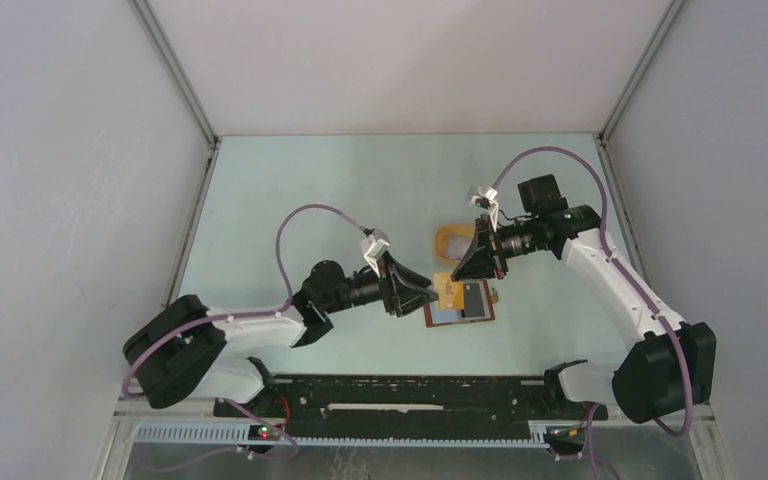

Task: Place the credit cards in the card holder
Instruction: Insert the credit card into the card holder.

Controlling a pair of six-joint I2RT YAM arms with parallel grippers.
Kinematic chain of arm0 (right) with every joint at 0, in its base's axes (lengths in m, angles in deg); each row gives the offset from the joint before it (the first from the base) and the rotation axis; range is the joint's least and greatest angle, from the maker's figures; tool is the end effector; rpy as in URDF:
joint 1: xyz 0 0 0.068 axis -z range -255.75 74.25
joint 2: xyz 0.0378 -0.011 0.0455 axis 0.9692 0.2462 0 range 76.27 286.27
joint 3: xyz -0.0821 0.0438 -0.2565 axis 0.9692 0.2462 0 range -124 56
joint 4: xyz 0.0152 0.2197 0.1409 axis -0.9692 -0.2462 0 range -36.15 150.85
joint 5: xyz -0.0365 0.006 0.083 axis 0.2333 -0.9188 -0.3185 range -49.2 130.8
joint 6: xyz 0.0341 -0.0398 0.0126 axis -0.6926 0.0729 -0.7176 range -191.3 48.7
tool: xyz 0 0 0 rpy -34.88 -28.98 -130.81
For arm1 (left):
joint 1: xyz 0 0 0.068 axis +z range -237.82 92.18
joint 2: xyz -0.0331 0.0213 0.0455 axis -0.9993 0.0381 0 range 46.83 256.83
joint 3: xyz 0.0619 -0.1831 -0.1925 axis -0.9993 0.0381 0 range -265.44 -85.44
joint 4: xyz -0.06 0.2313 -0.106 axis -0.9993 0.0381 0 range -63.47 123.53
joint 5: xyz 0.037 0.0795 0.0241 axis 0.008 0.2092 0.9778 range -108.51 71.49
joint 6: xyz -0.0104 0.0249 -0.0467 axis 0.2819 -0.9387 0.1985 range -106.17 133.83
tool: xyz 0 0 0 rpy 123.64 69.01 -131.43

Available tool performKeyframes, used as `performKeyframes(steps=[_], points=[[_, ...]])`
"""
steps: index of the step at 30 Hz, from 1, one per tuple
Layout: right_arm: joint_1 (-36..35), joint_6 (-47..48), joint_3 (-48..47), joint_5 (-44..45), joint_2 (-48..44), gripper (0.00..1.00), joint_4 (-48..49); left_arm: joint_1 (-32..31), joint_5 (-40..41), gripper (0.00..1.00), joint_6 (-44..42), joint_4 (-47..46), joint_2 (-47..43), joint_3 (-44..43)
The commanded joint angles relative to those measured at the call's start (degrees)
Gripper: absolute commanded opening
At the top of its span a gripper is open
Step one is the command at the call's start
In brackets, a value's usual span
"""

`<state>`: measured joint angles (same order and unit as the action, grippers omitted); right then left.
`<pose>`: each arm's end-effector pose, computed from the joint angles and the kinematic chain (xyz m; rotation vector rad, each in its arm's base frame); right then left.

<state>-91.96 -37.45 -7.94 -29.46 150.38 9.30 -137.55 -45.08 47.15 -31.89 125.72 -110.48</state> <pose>0.2212 0.0992 0.3076 -1.2395 1.7646 1.3940 0.1608 -0.2146 0.2185 0.6514 1.5690 -1.4727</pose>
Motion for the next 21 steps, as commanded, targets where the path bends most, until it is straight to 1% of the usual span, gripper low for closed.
performKeyframes(steps=[1,3,6,8,10,14,17,21], points=[[2.24,-10.01,5.48,4.06,-2.28,0.0,9.16,0.43,8.69,0.58,-3.26,10.39,-7.5,3.43],[4.95,-18.64,10.89,7.96,-5.59,0.0,19.93,0.38,11.0,0.58,-2.54,13.67,-9.01,4.4],[8.01,-26.54,18.79,14.14,-12.09,0.0,29.98,0.28,13.36,0.59,2.07,15.08,-9.23,5.78],[8.65,-29.92,22.93,16.05,-14.8,0.0,34.21,-0.53,15.62,0.58,5.62,14.78,-8.2,6.18],[9.74,-33.02,26.27,16.24,-15.15,0.0,38.04,-2.35,18.97,0.57,7.17,14.31,-6.61,6.1],[11.83,-33.58,27.81,14.61,-10.18,0.0,38.2,-5.91,25.5,0.54,8.76,14.1,-3.23,5.01],[13.08,-35.34,28.08,17.01,-7.56,0.0,38.22,-7.22,28.42,0.5,9.54,13.48,0.19,3.66],[13.96,-36.05,28.08,17.59,-5.32,0.0,38.69,-7.78,28.43,0.44,11.4,10.89,5.74,2.17]])
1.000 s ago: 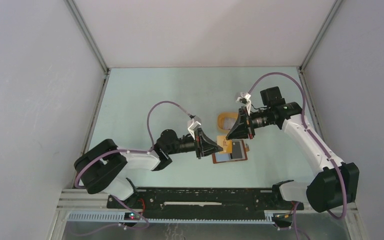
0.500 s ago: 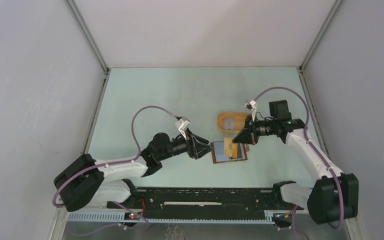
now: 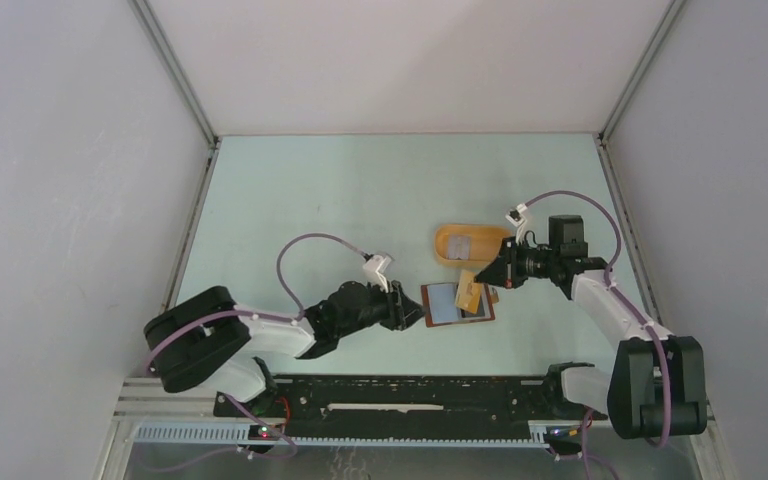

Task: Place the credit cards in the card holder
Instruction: Insert the credit card into the card holder.

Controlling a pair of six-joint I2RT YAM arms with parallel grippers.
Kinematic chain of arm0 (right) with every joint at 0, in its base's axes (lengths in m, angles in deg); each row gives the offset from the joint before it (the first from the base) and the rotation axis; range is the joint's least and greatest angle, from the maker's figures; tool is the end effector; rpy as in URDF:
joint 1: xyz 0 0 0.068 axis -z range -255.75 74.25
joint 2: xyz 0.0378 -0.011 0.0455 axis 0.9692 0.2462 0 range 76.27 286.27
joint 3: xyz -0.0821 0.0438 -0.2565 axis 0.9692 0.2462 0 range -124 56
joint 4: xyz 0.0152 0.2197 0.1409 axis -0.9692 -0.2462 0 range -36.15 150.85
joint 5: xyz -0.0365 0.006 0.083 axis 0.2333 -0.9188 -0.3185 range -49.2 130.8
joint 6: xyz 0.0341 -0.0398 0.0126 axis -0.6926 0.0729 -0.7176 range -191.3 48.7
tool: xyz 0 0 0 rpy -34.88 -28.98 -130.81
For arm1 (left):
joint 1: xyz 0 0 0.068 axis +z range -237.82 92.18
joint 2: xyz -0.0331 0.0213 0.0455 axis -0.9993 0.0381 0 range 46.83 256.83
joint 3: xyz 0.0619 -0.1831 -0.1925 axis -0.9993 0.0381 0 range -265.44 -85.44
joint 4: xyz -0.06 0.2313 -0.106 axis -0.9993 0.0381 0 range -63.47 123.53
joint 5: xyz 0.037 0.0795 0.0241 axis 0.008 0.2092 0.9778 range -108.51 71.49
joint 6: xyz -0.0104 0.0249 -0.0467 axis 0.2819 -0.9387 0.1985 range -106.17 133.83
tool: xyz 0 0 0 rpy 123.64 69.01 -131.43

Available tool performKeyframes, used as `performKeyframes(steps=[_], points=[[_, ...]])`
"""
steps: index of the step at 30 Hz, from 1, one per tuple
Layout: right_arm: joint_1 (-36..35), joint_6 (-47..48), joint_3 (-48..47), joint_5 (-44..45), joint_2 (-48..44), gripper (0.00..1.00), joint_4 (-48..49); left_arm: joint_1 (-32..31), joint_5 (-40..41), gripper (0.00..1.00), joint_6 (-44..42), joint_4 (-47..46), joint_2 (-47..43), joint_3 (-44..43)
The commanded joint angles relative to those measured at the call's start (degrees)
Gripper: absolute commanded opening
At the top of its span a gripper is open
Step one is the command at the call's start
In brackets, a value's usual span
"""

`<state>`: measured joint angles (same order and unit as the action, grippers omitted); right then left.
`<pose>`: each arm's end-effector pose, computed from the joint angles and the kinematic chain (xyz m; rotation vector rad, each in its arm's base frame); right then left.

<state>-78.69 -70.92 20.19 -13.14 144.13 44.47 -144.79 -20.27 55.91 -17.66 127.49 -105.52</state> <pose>0.2211 0.0402 0.2080 -0.4896 2.1912 1.1400 0.1379 -0.2143 0.1591 0.2882 2.0247 -1.1842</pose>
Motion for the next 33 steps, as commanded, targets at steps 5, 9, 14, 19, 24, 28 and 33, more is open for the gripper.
performKeyframes(steps=[5,9,14,19,24,28,33], points=[[1.07,-1.01,-2.29,2.52,4.35,0.0,0.16,-1.1,2.68,0.39,4.69,-7.9,10.3,-4.66],[1.04,-0.47,-5.97,2.67,10.61,0.0,-3.63,-1.56,2.81,0.36,4.73,-8.99,13.42,-6.39],[1.05,1.0,-8.48,2.8,16.65,0.0,-6.18,-1.92,5.89,0.36,5.86,-6.88,14.51,-6.67],[1.08,0.94,-8.98,3.85,17.11,0.0,-6.45,-2.09,7.74,0.4,7.84,-3.37,15.46,-7.08],[1.07,1.23,-9.97,4.1,18.96,0.0,-7.41,-2.18,7.52,0.4,8.51,-0.81,16.65,-8.74],[1.07,1.48,-11.22,3.05,21.87,0.0,-8.59,-2.27,7.16,0.41,8.77,1.28,17.4,-9.88],[0.96,1.55,-11.97,1.65,24.0,0.0,-9.08,-2.42,6.68,0.4,9.14,3.53,18.55,-11.21]])
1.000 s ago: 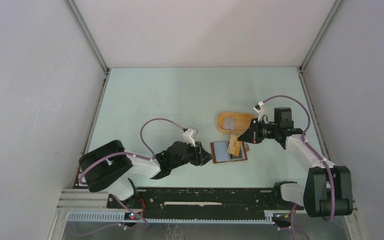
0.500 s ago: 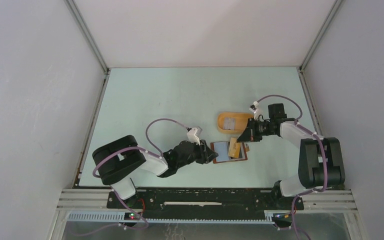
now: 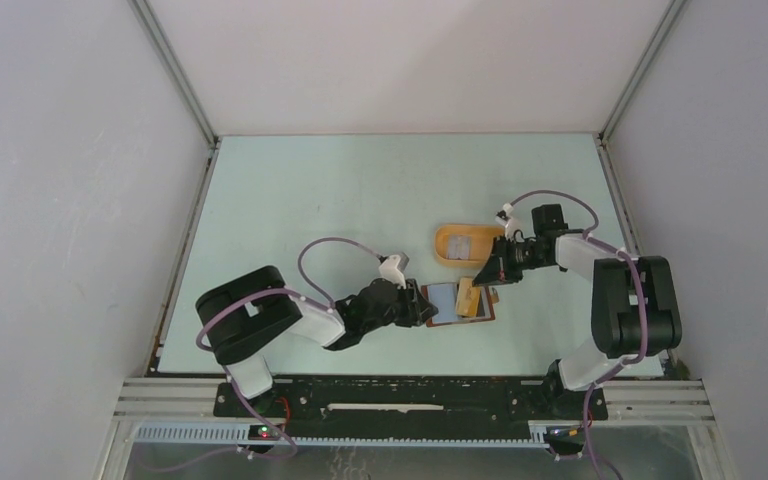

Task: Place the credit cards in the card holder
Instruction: Insert the credit card into the card holder.

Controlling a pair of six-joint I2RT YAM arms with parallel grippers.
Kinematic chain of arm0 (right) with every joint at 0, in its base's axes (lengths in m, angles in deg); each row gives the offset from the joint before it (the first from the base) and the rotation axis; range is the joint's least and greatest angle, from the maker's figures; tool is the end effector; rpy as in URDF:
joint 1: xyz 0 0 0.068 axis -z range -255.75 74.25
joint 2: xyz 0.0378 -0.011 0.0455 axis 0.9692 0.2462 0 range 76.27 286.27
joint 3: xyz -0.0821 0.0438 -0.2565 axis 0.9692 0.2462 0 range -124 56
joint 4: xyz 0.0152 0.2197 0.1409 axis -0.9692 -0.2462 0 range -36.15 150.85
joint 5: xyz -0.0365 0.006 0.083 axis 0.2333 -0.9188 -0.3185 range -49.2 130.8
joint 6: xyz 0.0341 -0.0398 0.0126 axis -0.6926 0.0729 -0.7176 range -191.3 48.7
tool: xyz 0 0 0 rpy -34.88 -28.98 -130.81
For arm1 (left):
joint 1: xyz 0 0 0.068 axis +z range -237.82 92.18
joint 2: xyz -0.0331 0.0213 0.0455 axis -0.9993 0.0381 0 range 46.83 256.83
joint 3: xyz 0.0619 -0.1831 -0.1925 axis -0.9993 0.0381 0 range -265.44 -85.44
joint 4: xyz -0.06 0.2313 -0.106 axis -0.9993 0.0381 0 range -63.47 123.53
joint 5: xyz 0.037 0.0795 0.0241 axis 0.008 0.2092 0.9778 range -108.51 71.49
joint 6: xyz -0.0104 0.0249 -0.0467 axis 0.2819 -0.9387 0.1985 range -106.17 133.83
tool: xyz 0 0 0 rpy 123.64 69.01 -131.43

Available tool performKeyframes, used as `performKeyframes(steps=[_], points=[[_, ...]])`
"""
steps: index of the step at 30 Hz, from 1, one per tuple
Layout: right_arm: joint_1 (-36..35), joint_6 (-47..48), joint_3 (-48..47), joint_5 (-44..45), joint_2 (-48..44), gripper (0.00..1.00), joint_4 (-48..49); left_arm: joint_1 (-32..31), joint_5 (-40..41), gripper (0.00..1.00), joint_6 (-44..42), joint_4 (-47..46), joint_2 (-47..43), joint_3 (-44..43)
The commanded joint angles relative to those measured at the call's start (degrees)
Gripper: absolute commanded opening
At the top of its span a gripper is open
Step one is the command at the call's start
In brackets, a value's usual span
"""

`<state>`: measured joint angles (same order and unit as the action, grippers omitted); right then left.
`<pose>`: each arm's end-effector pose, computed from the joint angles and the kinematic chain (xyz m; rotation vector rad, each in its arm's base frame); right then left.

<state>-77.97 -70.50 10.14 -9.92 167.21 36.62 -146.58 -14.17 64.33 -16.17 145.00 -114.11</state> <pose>0.2726 0.0382 0.1562 -0.2873 2.5372 1.2112 0.1564 -0.2528 0.1169 0.1085 2.2248 -1.0682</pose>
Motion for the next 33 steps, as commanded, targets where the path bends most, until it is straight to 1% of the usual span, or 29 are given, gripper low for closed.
performKeyframes(steps=[1,8,14,22,33], points=[[0.25,1.14,-2.05,-1.51,1.27,0.0,-1.34,-0.65,0.46,0.4,0.74,2.35,1.24,-2.9],[-0.06,1.71,-3.14,-1.53,3.76,0.0,-3.01,-0.65,0.23,0.36,1.0,4.73,2.18,-4.16],[-0.27,2.02,-3.87,-1.31,4.78,0.0,-4.65,-0.67,0.03,0.33,1.51,4.99,2.82,-4.29],[-0.49,1.06,-3.88,1.72,5.11,0.0,-6.17,-0.65,-0.38,0.31,1.62,4.99,3.34,-4.47],[-4.12,-1.7,-3.86,6.87,4.94,0.0,-5.53,-0.7,-1.28,0.3,1.37,4.56,3.32,-4.5]])
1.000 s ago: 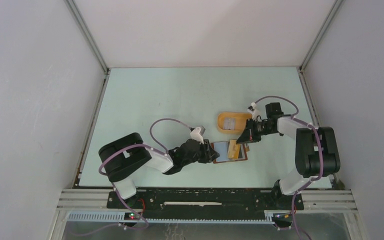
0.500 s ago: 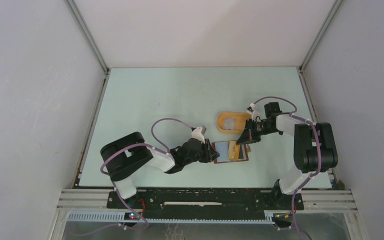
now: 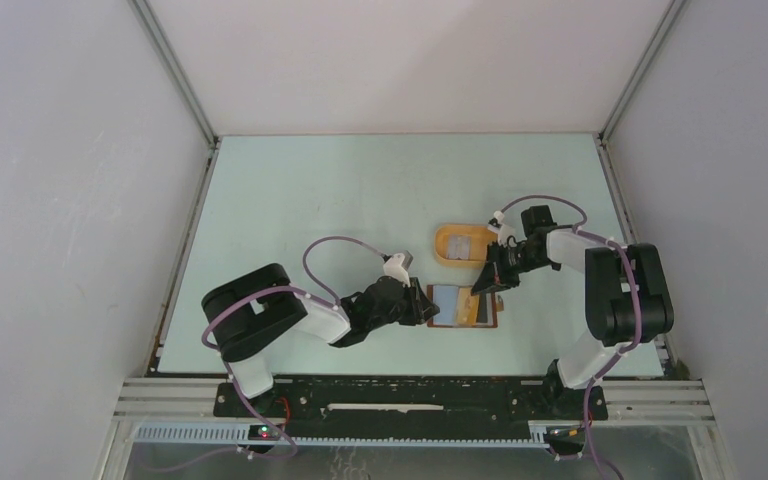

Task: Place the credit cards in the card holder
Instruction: Insert the credit card into the card holder.

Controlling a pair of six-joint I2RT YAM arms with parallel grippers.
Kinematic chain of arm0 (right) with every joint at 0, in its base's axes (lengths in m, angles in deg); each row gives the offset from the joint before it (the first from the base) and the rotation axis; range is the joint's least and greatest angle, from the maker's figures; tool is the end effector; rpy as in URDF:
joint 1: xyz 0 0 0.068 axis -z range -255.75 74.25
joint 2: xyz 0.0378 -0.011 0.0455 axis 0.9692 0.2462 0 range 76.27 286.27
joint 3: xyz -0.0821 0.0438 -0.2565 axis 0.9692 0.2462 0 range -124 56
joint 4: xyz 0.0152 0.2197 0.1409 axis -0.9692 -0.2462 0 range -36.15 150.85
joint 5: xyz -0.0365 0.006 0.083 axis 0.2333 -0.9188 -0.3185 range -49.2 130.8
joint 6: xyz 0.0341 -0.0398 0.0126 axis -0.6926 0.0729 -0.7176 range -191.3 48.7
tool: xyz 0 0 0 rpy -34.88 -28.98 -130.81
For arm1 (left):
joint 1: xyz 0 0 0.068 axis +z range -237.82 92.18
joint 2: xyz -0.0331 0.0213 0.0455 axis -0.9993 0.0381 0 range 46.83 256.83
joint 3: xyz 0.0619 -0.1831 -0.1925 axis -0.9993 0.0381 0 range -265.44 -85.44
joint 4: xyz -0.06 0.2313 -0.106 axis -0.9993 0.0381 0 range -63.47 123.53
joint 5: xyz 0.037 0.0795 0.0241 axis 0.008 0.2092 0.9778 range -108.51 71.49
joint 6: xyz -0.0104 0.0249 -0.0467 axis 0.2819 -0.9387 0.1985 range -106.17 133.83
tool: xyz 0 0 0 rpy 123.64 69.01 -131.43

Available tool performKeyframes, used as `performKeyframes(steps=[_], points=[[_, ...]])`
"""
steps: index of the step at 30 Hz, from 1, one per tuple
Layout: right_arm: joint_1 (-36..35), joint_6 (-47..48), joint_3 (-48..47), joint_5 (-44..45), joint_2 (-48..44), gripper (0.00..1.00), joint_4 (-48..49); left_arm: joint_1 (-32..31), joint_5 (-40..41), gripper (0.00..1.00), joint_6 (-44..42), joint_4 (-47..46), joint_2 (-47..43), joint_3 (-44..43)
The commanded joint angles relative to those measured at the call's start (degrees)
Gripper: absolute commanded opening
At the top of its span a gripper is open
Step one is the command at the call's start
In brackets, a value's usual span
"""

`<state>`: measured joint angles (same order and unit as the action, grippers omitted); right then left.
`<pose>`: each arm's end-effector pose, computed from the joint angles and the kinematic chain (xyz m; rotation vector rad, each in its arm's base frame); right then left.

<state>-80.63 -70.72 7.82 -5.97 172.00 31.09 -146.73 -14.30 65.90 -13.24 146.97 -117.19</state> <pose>0.2743 0.0495 0.1401 -0.2602 2.7086 1.1856 0.1615 -0.2630 0.1152 0.0857 2.2633 -1.0602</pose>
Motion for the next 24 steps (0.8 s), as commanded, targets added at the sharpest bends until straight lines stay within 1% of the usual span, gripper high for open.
performKeyframes(steps=[1,5,16,24], points=[[-1.64,-1.98,-1.56,3.59,0.21,0.0,0.21,-0.55,-1.28,0.3,-0.26,1.55,1.41,-1.46],[-1.79,-3.32,-1.56,4.97,0.37,0.0,1.15,-0.59,-1.72,0.3,-0.39,1.45,1.72,-1.73],[-1.82,-4.03,-1.94,5.45,0.98,0.0,1.23,-0.67,-2.27,0.3,-0.48,1.27,2.07,-2.03],[-2.09,-4.91,-2.28,6.39,1.68,0.04,1.4,-0.76,-2.63,0.3,-0.48,0.97,1.99,-2.09]])
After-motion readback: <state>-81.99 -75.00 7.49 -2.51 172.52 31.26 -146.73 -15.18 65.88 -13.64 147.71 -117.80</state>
